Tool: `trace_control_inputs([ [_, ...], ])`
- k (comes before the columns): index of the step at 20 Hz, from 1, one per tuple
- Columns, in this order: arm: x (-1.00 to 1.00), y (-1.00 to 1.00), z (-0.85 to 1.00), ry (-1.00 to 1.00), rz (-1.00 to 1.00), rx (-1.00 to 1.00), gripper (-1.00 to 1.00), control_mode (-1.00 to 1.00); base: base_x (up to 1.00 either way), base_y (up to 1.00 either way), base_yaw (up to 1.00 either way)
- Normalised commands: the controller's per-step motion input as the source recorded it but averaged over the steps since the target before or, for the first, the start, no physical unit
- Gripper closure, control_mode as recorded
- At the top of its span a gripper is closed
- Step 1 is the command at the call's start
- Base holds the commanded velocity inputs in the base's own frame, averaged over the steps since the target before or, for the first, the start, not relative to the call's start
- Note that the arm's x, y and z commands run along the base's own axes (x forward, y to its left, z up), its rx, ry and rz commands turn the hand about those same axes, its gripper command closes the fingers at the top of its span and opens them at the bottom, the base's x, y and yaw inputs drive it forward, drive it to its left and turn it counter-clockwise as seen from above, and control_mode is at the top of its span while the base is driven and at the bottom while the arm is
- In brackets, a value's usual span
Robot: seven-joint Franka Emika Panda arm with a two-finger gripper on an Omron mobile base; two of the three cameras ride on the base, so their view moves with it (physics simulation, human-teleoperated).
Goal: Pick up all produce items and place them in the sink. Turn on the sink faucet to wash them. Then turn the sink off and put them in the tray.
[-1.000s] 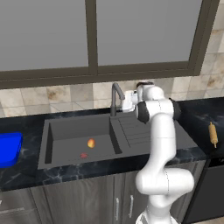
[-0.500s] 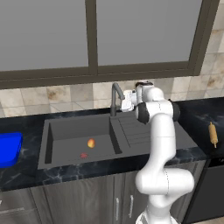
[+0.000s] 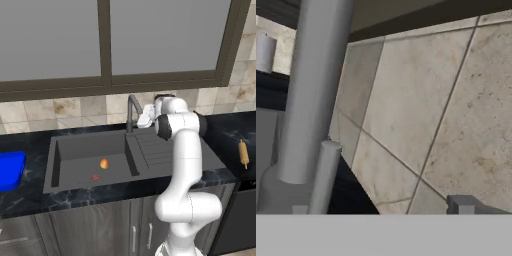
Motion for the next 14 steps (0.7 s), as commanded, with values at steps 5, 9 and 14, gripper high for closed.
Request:
trace_control_inputs([
  [5,0.17,0.01,0.0,0.0,-0.2,0.0,-1.0,-1.0,0.0,0.0,0.0],
  [9,0.2,0.01,0.0,0.0,-0.18,0.0,1.0,-1.0,0.0,0.0,0.0],
  [14,0.12,0.04,0.0,0.0,-0.11,0.0,1.0,-1.0,0.0,0.0,0.0],
])
